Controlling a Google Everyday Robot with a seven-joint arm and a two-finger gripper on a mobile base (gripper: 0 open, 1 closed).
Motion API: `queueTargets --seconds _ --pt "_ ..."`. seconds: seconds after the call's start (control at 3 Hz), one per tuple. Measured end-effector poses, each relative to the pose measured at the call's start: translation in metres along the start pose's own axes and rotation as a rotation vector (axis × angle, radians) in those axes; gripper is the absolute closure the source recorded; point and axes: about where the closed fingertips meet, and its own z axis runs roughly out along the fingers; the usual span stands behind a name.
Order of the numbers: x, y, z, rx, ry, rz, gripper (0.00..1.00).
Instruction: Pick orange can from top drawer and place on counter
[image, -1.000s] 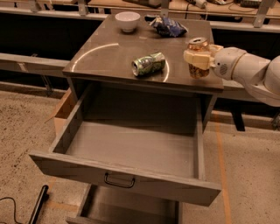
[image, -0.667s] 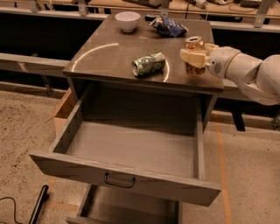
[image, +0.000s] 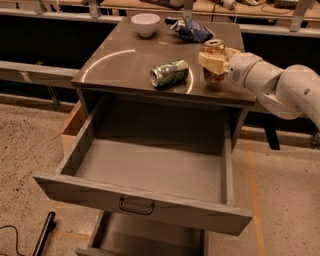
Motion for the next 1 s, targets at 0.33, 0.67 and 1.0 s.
queueTargets --seconds 0.33,0.67,1.0 --pt "0.0064 0.0014 0.0103 0.017 -0.014 0.015 0.82" --pt "0.0117 0.0030 0.0181 0.039 -0.035 0.028 0.51" --pt "0.0155 0.0040 0.0199 0.049 -0.039 0.036 0.28"
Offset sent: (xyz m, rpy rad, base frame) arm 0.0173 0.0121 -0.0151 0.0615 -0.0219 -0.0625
